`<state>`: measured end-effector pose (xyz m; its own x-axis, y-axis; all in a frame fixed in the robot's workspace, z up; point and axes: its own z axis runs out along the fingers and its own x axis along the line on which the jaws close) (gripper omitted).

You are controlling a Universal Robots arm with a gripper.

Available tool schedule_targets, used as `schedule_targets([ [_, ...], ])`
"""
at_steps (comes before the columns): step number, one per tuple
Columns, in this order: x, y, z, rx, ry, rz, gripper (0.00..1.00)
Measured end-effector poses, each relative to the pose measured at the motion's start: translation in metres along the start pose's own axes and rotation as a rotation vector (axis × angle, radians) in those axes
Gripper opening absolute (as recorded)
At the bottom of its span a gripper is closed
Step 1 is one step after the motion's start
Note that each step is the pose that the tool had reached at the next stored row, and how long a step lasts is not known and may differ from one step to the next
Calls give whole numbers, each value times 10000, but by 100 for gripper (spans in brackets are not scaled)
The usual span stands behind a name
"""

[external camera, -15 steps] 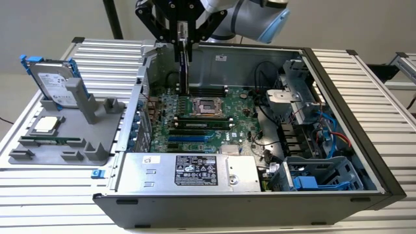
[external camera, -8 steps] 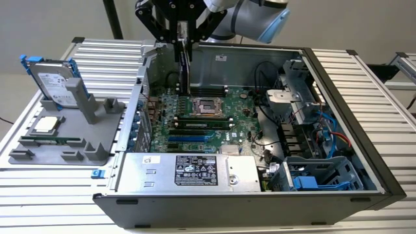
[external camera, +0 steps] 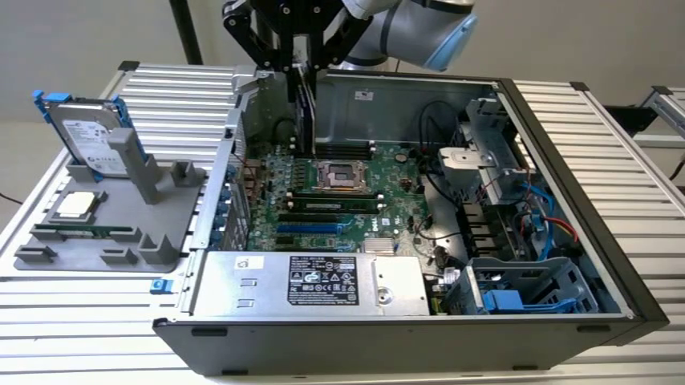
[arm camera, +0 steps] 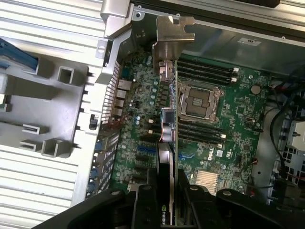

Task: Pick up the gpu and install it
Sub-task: 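Insert the gpu into the slot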

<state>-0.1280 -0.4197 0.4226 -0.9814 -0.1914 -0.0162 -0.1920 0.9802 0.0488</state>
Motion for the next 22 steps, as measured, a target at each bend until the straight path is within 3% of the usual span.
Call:
schedule_targets([
  [22,-2,0,-3,-26,77,-1590,0],
])
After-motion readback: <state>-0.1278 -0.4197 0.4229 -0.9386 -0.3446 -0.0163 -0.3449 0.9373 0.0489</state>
